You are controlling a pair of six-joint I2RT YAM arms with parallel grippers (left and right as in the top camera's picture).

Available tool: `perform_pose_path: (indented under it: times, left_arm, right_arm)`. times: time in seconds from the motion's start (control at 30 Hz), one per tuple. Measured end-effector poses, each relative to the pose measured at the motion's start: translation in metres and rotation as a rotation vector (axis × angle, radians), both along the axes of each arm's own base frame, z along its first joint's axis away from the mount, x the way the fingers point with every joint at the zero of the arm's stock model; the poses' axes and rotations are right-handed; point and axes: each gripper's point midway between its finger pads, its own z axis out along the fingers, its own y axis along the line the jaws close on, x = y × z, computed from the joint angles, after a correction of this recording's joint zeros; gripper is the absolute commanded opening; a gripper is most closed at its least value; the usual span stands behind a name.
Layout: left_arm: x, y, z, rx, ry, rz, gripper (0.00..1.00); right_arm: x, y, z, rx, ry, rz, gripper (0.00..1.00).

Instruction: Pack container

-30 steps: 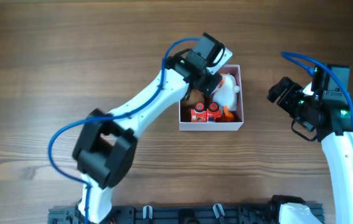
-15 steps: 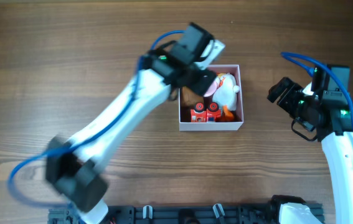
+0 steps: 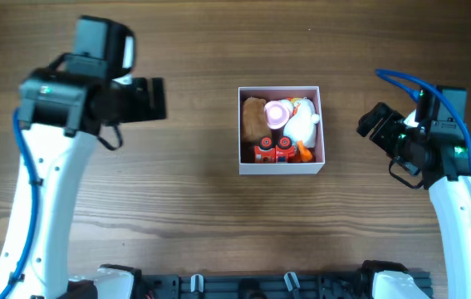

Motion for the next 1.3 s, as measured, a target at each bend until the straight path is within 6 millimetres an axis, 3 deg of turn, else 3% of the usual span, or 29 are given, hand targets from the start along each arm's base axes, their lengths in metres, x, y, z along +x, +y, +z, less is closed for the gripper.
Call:
perform_pose_path:
  times: [0.17, 0.83, 0.97, 1.2, 1.3]
  left_arm:
    - [0.002, 0.02, 0.0, 0.0, 0.0, 0.068, 1.0]
    - [0.002, 0.021, 0.0, 0.0, 0.0, 0.069, 1.0]
    - [0.002, 0.021, 0.0, 0.0, 0.0, 0.069, 1.0]
    - [0.002, 0.021, 0.0, 0.0, 0.0, 0.069, 1.0]
    - [0.002, 0.021, 0.0, 0.0, 0.001, 0.069, 1.0]
  right_arm:
    - [0.0, 0.0, 0.0, 0.0, 0.0, 0.0, 1.0]
    - [-0.001, 0.0, 0.003, -0.001, -0.011, 0.0, 1.0]
    - [-0.012, 0.0, 0.03, -0.023, -0.105, 0.003, 0.99]
    - [-0.042, -0.005, 0.105, -0.134, -0.424, 0.024, 1.0]
    - [-0.049, -0.002, 0.118, -0.214, -0.538, 0.103, 1.0]
